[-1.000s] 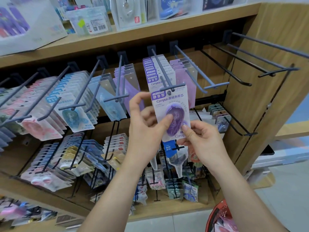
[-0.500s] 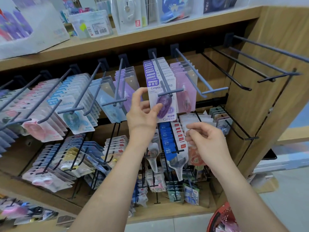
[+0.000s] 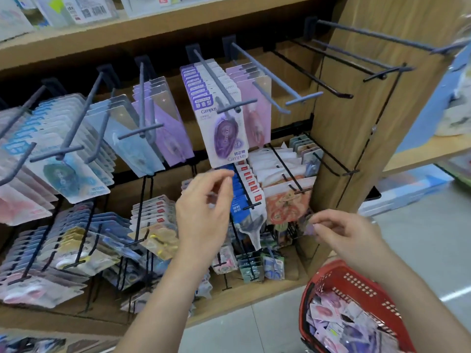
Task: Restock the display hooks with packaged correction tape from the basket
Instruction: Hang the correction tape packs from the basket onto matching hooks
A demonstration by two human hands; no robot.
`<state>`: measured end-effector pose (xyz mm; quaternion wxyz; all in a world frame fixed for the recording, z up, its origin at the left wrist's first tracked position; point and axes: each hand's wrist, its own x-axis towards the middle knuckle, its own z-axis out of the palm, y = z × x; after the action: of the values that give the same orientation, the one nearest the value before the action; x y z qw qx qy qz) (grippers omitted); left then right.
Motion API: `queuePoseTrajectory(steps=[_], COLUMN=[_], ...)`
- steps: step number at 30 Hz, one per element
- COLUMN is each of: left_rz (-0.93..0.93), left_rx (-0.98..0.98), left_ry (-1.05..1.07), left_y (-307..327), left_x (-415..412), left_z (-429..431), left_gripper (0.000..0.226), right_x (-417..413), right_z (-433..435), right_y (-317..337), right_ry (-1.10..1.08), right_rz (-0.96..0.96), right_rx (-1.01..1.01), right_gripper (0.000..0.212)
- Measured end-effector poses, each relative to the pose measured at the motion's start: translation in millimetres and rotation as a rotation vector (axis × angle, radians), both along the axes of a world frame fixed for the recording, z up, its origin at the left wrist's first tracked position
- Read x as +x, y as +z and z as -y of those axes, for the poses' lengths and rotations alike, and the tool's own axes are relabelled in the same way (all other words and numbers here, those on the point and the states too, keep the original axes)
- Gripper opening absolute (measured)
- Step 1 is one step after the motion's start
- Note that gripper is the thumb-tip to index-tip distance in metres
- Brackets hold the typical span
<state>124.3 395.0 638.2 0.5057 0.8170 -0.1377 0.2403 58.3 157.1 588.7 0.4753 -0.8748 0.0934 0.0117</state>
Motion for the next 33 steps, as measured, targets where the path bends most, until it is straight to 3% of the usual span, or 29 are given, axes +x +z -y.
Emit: queuePoseTrajectory(steps=[3, 8, 12, 16, 22, 28, 33], left_rz=[-0.129, -0.260, -0.328, -0.444, -0.717, -0.850, -0.984], left_rx=[0.020, 0.144, 0.271, 0.381, 0.608, 0.779, 0.914], left_ry=[-0.172, -0.423, -0.631, -0.751, -0.769, -0.755, -0.752], left_y=[-28.5, -85.4, -134.2, -191.8, -280.1, -375.2, -493.4], left_x=[-19.5, -38.7, -60.1, -85.2, -121.9, -147.0, -144.9], left_z=[-5.4, 9.9, 45.4, 88.7, 170.5, 255.0, 291.3], left_gripper=[0.023, 0.047, 0.035, 0.029, 0.026, 0.025, 0.037], right_x=[-27.9, -97.6, -170.9, -236.9, -291.3, -296.1, -270.9], right_z=[7.6, 26.5, 43.4, 60.9, 108.6, 184.6, 223.6], right_y=[-12.4, -35.2, -70.7, -118.6, -206.9, -331.8, -454.4], right_ry=[0.000, -0.114, -0.317, -0.521, -0.736, -0.821, -0.895], right_rz=[-0.036, -0.217, -0.364, -0.469, -0.540, -0.625, -0.637], right_rx=[-0.139, -0.280, -0.263, -0.147, 0.028, 0.172, 0.353], right_gripper=[0.026, 0.013, 0.020, 0.025, 0.029, 0.043, 0.051])
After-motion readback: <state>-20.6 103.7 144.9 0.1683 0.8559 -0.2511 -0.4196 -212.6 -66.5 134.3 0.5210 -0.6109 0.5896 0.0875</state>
